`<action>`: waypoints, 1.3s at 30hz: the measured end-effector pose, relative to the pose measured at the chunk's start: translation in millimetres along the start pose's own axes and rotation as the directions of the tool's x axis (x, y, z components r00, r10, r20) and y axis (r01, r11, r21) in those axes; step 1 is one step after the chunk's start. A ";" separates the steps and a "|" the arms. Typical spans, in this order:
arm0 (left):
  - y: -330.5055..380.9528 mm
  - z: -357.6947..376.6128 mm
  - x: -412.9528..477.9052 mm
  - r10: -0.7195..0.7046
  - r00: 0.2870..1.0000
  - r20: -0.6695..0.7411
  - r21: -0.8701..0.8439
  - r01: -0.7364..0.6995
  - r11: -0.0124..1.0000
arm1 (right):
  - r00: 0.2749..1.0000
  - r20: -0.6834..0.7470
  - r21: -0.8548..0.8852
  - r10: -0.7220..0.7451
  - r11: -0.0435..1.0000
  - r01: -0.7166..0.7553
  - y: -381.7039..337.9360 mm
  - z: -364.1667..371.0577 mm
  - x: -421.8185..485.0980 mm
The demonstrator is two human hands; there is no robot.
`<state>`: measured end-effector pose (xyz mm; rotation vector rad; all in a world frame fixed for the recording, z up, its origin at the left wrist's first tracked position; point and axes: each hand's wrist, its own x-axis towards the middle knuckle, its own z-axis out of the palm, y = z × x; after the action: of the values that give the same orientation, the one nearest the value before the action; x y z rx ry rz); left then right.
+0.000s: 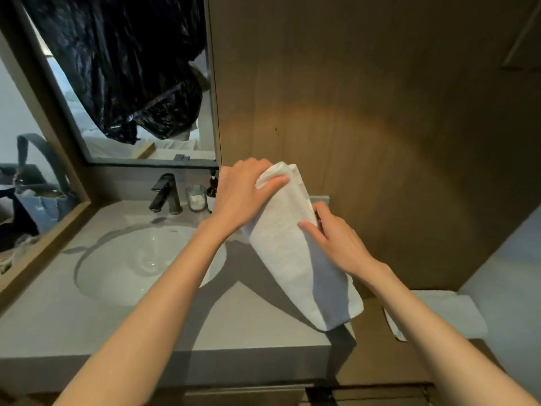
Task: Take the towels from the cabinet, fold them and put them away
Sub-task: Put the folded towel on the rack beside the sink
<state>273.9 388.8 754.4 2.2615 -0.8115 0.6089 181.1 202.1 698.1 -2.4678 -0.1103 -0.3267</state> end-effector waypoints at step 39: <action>435.4 -96.7 172.3 0.085 0.982 -0.170 -0.695 -0.181 0.696 | 0.659 -0.697 0.011 -0.283 0.914 0.405 -90.0 -541.7 -60.5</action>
<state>76.9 131.3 1105.8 1.4441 -0.9512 0.3943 -3.3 -56.8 1149.9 -1.9891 -0.2821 -1.3258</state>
